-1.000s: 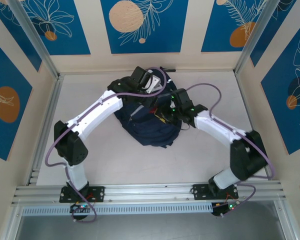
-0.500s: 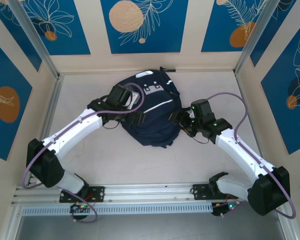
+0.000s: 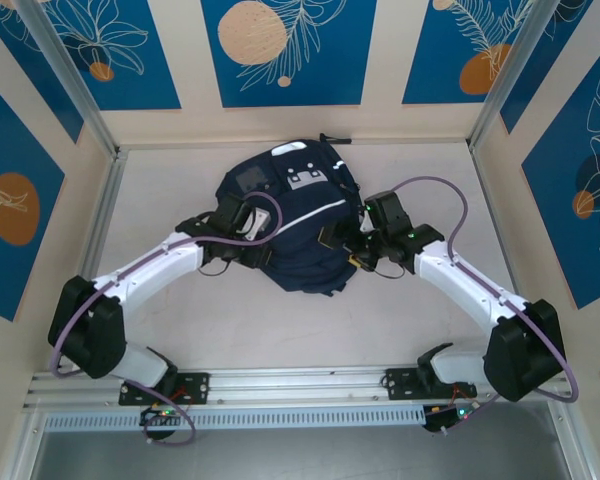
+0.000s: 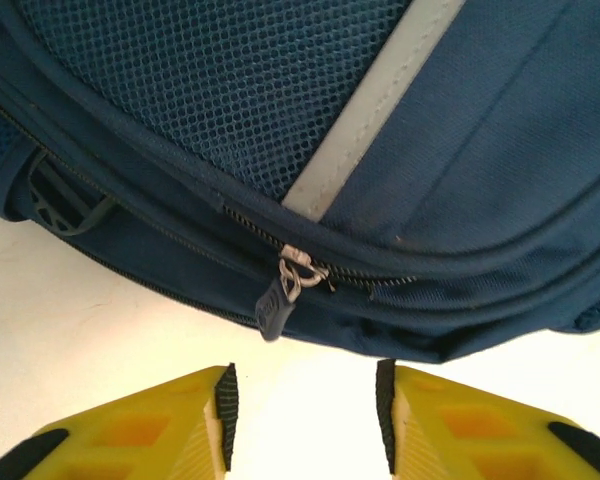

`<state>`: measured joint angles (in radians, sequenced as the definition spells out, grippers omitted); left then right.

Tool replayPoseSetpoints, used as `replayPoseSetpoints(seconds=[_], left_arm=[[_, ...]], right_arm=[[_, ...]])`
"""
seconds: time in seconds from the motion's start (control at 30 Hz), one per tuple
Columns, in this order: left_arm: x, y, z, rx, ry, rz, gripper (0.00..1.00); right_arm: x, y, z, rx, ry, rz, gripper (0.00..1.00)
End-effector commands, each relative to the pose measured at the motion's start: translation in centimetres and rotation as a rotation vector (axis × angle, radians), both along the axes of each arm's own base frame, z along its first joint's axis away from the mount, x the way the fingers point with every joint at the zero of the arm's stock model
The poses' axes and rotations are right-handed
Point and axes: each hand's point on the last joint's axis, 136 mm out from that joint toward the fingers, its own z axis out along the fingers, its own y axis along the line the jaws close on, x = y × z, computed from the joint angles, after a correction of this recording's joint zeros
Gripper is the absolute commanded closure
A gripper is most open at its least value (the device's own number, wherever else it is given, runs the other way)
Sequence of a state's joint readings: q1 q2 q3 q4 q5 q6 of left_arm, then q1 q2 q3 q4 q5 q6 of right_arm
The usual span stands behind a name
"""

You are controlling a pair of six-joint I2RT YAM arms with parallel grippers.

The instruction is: Pack the student bag

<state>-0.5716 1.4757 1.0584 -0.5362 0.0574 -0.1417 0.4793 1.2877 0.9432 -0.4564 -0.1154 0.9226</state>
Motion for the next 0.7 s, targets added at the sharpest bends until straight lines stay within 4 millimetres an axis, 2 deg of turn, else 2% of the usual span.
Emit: replayPoseSetpoints(seconds=[0.0, 0.3, 0.57, 0.67], left_arm=[[0.9, -0.6, -0.4, -0.014, -0.021, -0.058, 0.62], [2.0, -0.9, -1.6, 0.018, -0.006, -0.099, 0.76], [2.2, -0.6, -1.3, 0.036, -0.028, -0.098, 0.97], [1.9, -0.3, -1.1, 0.039, -0.030, -0.096, 1.00]], right_arm=[[0.3, 1.6, 1.6, 0.035, -0.032, 0.048, 0.12], [0.6, 3.7, 1.1, 0.031, -0.005, 0.090, 0.13], [1.5, 5.8, 0.5, 0.016, 0.011, 0.114, 0.17], [2.3, 6.4, 0.2, 0.007, 0.016, 0.098, 0.21]])
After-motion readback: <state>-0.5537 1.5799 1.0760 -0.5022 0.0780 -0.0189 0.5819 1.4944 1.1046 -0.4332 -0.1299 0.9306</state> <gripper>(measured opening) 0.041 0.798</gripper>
